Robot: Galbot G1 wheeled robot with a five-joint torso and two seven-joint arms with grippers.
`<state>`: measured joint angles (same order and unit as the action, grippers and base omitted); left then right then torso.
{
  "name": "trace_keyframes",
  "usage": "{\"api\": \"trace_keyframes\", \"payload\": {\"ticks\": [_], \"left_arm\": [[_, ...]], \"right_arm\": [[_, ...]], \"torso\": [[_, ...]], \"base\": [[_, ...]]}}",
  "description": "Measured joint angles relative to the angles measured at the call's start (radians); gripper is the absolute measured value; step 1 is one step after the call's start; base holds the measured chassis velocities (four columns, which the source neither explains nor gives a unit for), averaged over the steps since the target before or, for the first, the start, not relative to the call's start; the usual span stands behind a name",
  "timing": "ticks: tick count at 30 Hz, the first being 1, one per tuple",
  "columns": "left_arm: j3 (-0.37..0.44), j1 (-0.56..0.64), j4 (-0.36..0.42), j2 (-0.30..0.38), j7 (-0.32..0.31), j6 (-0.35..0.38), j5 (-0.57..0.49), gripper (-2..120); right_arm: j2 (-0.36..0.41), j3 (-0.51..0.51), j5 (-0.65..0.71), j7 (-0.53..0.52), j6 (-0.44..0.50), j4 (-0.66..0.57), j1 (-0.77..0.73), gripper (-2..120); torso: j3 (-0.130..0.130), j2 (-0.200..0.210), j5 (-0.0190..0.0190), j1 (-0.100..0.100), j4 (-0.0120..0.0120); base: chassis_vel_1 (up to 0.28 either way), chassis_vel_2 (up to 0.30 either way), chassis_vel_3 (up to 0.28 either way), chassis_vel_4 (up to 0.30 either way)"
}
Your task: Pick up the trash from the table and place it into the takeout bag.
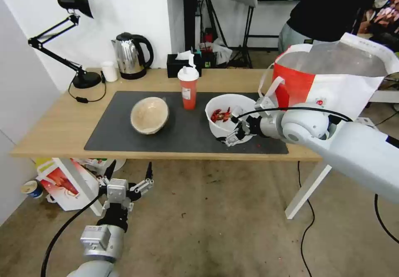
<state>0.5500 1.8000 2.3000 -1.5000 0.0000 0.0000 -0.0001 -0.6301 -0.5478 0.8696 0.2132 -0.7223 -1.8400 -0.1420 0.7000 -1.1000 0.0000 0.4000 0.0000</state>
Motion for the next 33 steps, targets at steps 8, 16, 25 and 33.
{"api": "trace_keyframes", "payload": {"ticks": [8, 16, 25, 33], "left_arm": [[0.0, 0.0, 0.0, 0.0, 0.0, 0.0, 0.0, 100], [0.0, 0.0, 0.0, 0.0, 0.0, 0.0, 0.0, 100], [0.0, 0.0, 0.0, 0.0, 0.0, 0.0, 0.0, 100], [0.0, 0.0, 0.0, 0.0, 0.0, 0.0, 0.0, 100]], "right_arm": [[-0.002, 0.024, 0.003, -0.002, 0.0, 0.02, -0.023, 100], [-0.006, 0.029, 0.01, -0.002, 0.0, 0.038, -0.029, 100], [-0.014, 0.045, 0.011, -0.008, 0.0, 0.044, -0.051, 100], [-0.011, 0.047, 0.011, -0.006, 0.0, 0.046, -0.051, 100]], "torso": [[0.0, 0.0, 0.0, 0.0, 0.0], [0.0, 0.0, 0.0, 0.0, 0.0], [0.0, 0.0, 0.0, 0.0, 0.0], [0.0, 0.0, -0.0001, 0.0, 0.0]], "base": [[0.0, 0.0, 0.0, 0.0], [0.0, 0.0, 0.0, 0.0], [0.0, 0.0, 0.0, 0.0], [0.0, 0.0, 0.0, 0.0]]}}
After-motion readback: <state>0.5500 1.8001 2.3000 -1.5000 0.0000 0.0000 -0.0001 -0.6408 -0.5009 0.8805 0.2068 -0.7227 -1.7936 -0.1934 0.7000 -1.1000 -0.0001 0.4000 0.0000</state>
